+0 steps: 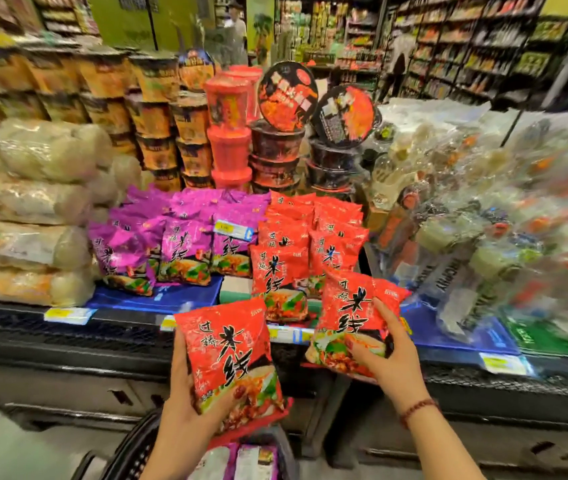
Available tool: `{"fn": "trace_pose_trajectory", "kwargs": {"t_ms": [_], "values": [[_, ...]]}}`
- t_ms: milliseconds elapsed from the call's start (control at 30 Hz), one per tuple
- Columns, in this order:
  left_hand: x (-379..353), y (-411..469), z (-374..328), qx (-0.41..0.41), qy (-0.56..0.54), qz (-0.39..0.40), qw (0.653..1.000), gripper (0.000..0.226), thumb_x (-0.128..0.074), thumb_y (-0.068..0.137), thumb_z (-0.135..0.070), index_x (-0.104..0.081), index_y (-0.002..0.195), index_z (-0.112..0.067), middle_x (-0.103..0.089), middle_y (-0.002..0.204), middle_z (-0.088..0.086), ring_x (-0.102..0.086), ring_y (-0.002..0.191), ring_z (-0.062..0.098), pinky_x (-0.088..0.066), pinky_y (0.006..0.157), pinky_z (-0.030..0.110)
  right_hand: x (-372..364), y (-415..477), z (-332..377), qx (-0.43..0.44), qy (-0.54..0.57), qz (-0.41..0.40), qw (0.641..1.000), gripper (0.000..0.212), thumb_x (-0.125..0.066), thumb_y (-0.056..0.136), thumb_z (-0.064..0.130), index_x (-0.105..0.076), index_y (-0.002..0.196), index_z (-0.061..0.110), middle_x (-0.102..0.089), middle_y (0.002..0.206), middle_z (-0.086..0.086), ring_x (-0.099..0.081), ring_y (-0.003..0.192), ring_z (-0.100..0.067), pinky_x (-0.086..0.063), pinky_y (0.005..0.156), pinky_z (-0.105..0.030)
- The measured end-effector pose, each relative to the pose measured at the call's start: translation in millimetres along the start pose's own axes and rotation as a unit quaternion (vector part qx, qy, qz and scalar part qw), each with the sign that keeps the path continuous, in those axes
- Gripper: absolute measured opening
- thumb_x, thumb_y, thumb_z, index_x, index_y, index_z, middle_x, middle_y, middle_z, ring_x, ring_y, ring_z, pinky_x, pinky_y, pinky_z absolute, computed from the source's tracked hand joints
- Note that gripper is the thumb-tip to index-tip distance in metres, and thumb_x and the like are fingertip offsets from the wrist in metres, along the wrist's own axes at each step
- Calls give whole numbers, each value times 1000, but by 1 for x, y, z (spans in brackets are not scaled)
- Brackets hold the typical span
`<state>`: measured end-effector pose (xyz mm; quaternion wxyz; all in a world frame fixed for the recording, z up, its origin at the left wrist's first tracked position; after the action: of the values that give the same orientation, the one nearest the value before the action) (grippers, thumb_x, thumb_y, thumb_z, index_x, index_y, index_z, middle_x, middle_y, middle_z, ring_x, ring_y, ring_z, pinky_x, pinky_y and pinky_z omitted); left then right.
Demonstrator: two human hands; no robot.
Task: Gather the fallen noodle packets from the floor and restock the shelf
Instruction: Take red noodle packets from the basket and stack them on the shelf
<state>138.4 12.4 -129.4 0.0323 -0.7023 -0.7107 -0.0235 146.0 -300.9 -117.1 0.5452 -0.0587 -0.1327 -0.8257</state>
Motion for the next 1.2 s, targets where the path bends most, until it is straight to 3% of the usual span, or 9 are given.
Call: {"fn": "trace_pose_trajectory", "kwargs": {"t_ms": [100,167,267,367,500,600,733,900,1200], "values": [[-20,5,-4,-11,-10,9,1000,109,-77,76,-4,-11,134,-69,-70,105,-25,-68,98,2,-52,75,11,1,46,-4,13,-35,19,999,77,-79,73,0,-45,135,29,-54,134,6,-51,122,-9,-39,104,-17],[-28,6,-6,-8,-19,5,1000,109,-76,76,2,-13,134,-67,-69,105,-27,-69,99,4,-52,70,11,-3,71,-9,16,-86,41,995,77,-79,74,3,-43,139,26,-53,128,5,-50,119,-10,-35,89,-3],[-31,6,-3,5,-39,-13,999,110,-78,72,-4,-14,131,-71,-64,124,-13,-69,104,11,-57,74,19,-14,102,-24,17,-108,77,991,79,-78,76,8,-39,143,25,-48,127,4,-44,120,-9,-32,97,-20],[-30,4,0,7,-55,-32,998,109,-79,66,-10,-15,129,-72,-58,133,-10,-67,109,13,-58,80,24,-28,123,-38,33,-110,107,988,83,-75,79,7,-32,148,25,-43,131,4,-38,121,-6,-29,100,-22],[-33,5,1,11,-69,-51,996,108,-74,72,3,-18,136,-64,-67,121,-14,-69,103,17,-59,74,27,-42,146,-61,36,-242,119,962,87,-71,85,22,-17,153,28,-24,153,-11,-24,141,-26,-25,112,-35],[-34,5,2,32,-77,-69,994,107,-67,78,13,-19,138,-61,-68,116,-16,-71,99,15,-58,67,26,-40,151,-58,46,-486,49,871,90,-67,84,45,-11,153,31,3,158,-22,1,145,-39,-15,116,-47],[-34,7,6,44,-63,-80,994,105,-72,78,5,-17,139,-60,-58,122,-19,-70,95,4,-56,63,18,-62,149,-51,254,-539,73,799,95,-83,68,39,-35,148,22,-19,156,-20,-21,142,-43,-23,113,-53],[-27,17,11,39,-40,-92,994,107,-86,57,-32,-21,129,-77,-58,131,-13,-68,107,12,-57,74,25,-74,164,-76,166,-597,183,763,98,-48,86,67,25,142,35,21,158,-12,17,146,-33,-3,120,-45],[-28,31,10,8,0,-103,995,112,-85,70,-19,-11,141,-63,-51,128,-27,-64,104,-3,-53,71,13,-89,179,-84,161,-620,203,740,103,-45,86,69,37,135,30,23,156,-17,16,145,-39,-3,120,-49]]}}
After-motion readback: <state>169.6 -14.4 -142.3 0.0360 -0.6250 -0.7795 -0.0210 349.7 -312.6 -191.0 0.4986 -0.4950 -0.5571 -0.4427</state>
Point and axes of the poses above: each hand's wrist, its own y-axis towards the middle knuckle, its own x-axis out of the back of the hand, z = x × y, the point moved 5 cm from there along y, towards the middle knuckle
